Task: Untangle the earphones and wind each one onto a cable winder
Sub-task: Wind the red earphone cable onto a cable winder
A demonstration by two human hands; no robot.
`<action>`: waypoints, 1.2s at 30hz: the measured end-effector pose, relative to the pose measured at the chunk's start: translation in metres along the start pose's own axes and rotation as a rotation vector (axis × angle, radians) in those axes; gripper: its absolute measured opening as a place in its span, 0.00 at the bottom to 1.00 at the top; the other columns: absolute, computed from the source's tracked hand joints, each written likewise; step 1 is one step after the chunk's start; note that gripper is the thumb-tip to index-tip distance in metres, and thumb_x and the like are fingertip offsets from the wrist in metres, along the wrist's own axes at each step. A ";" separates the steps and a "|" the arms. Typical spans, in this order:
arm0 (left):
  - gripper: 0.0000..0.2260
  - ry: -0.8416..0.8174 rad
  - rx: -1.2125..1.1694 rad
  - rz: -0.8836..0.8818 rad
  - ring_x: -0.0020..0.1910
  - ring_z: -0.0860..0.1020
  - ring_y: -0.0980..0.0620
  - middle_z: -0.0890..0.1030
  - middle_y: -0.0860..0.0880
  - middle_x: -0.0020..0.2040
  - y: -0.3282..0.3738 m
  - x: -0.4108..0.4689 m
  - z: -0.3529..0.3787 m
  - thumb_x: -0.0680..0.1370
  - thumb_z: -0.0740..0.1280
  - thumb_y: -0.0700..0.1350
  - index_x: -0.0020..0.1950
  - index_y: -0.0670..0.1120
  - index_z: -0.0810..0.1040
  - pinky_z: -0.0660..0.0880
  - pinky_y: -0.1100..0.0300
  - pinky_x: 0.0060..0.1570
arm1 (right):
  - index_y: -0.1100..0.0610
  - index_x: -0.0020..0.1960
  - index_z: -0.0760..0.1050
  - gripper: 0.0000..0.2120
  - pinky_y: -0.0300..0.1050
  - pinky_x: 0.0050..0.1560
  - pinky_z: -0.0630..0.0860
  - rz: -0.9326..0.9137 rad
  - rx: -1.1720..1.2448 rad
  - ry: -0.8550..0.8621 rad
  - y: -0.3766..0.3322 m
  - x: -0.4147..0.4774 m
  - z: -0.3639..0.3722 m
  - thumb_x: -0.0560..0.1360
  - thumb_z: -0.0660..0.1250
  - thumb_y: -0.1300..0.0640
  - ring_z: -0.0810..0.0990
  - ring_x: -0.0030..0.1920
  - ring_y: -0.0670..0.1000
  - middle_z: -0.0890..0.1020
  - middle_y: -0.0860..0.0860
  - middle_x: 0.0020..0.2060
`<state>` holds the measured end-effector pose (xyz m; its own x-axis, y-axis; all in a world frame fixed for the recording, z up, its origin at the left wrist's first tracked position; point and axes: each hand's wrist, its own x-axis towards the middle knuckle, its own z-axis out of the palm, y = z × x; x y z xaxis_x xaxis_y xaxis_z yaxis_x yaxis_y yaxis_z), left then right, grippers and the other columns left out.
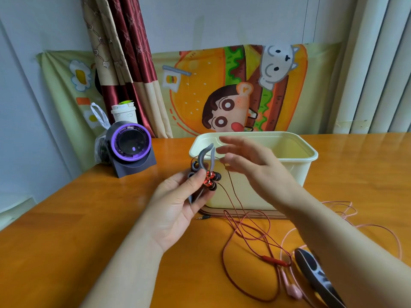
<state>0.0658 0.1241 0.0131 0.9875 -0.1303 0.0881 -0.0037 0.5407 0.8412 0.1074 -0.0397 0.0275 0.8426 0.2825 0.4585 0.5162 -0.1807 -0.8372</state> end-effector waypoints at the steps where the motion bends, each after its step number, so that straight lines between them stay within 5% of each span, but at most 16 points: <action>1: 0.13 -0.021 0.016 -0.011 0.42 0.84 0.51 0.85 0.44 0.44 0.002 -0.001 -0.002 0.67 0.68 0.41 0.50 0.42 0.81 0.82 0.61 0.40 | 0.51 0.66 0.71 0.20 0.45 0.62 0.74 0.070 0.054 -0.078 0.001 0.000 0.001 0.74 0.64 0.54 0.79 0.57 0.44 0.80 0.48 0.56; 3: 0.18 -0.073 0.026 -0.044 0.43 0.85 0.50 0.85 0.43 0.45 0.006 -0.002 -0.005 0.63 0.76 0.43 0.51 0.40 0.81 0.82 0.60 0.40 | 0.53 0.67 0.70 0.24 0.42 0.61 0.74 0.148 0.090 -0.227 0.002 -0.002 0.003 0.70 0.65 0.56 0.79 0.57 0.44 0.80 0.49 0.57; 5: 0.33 -0.118 0.038 -0.073 0.43 0.84 0.48 0.84 0.42 0.47 0.008 -0.002 -0.010 0.53 0.84 0.45 0.54 0.39 0.78 0.81 0.60 0.38 | 0.52 0.66 0.69 0.23 0.45 0.61 0.75 0.141 0.014 -0.307 0.000 -0.004 0.007 0.73 0.68 0.60 0.79 0.57 0.45 0.80 0.50 0.58; 8: 0.41 -0.144 0.093 -0.091 0.41 0.84 0.48 0.83 0.43 0.42 0.010 -0.001 -0.014 0.48 0.86 0.47 0.55 0.39 0.72 0.81 0.60 0.36 | 0.47 0.67 0.67 0.26 0.43 0.55 0.76 0.020 -0.238 -0.195 0.000 -0.006 0.008 0.72 0.71 0.59 0.77 0.52 0.48 0.77 0.51 0.56; 10: 0.38 -0.175 0.111 -0.095 0.40 0.84 0.48 0.82 0.44 0.40 0.012 -0.003 -0.013 0.48 0.86 0.47 0.50 0.41 0.71 0.81 0.60 0.36 | 0.45 0.65 0.68 0.24 0.40 0.49 0.74 -0.062 -0.386 -0.134 -0.002 -0.008 0.010 0.72 0.72 0.57 0.75 0.50 0.49 0.75 0.52 0.54; 13: 0.36 -0.209 0.132 -0.089 0.40 0.84 0.48 0.82 0.44 0.39 0.013 -0.005 -0.013 0.48 0.86 0.47 0.48 0.42 0.70 0.80 0.60 0.35 | 0.52 0.50 0.77 0.04 0.41 0.49 0.72 -0.157 -0.437 -0.191 -0.006 -0.010 0.014 0.76 0.67 0.58 0.74 0.50 0.49 0.74 0.53 0.49; 16: 0.37 -0.192 0.137 -0.061 0.39 0.84 0.49 0.82 0.45 0.40 0.015 -0.005 -0.015 0.48 0.86 0.47 0.49 0.42 0.71 0.80 0.60 0.36 | 0.47 0.41 0.74 0.12 0.33 0.42 0.70 -0.128 -0.384 -0.276 -0.006 -0.012 0.017 0.80 0.59 0.59 0.73 0.39 0.42 0.75 0.44 0.38; 20: 0.39 -0.172 0.139 -0.030 0.41 0.84 0.49 0.84 0.44 0.43 0.017 -0.003 -0.017 0.49 0.86 0.48 0.56 0.41 0.76 0.81 0.61 0.37 | 0.59 0.46 0.76 0.14 0.41 0.41 0.77 0.046 -0.237 -0.365 0.004 -0.011 0.016 0.82 0.55 0.56 0.79 0.36 0.49 0.79 0.53 0.35; 25: 0.27 -0.135 0.124 0.052 0.40 0.84 0.53 0.85 0.46 0.44 0.023 -0.002 -0.024 0.50 0.85 0.50 0.47 0.45 0.86 0.81 0.62 0.39 | 0.55 0.47 0.78 0.14 0.40 0.30 0.63 0.114 -0.312 -0.346 0.013 -0.009 0.006 0.82 0.55 0.54 0.63 0.25 0.44 0.65 0.47 0.25; 30: 0.15 0.148 0.139 0.098 0.44 0.85 0.55 0.86 0.48 0.46 0.024 0.002 -0.027 0.68 0.69 0.40 0.54 0.43 0.81 0.81 0.63 0.41 | 0.53 0.49 0.82 0.19 0.33 0.27 0.61 0.118 -0.306 -0.191 0.010 -0.007 0.002 0.77 0.58 0.43 0.65 0.23 0.43 0.67 0.45 0.20; 33: 0.13 0.195 0.042 0.116 0.43 0.85 0.55 0.86 0.49 0.45 0.021 0.004 -0.025 0.69 0.68 0.39 0.53 0.43 0.80 0.80 0.64 0.38 | 0.51 0.44 0.83 0.21 0.44 0.34 0.72 0.057 -0.307 -0.069 0.013 -0.007 0.003 0.73 0.58 0.38 0.75 0.31 0.50 0.81 0.51 0.31; 36: 0.12 0.215 -0.050 0.100 0.43 0.85 0.55 0.86 0.48 0.44 0.017 0.006 -0.023 0.69 0.68 0.40 0.52 0.43 0.80 0.80 0.63 0.38 | 0.52 0.41 0.82 0.16 0.39 0.30 0.66 0.061 -0.355 -0.115 0.014 -0.007 0.003 0.76 0.62 0.44 0.69 0.29 0.51 0.76 0.59 0.30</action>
<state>0.0751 0.1518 0.0152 0.9934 0.1028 0.0499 -0.1009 0.5831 0.8061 0.1081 -0.0412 0.0109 0.8611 0.3616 0.3574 0.5036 -0.5098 -0.6975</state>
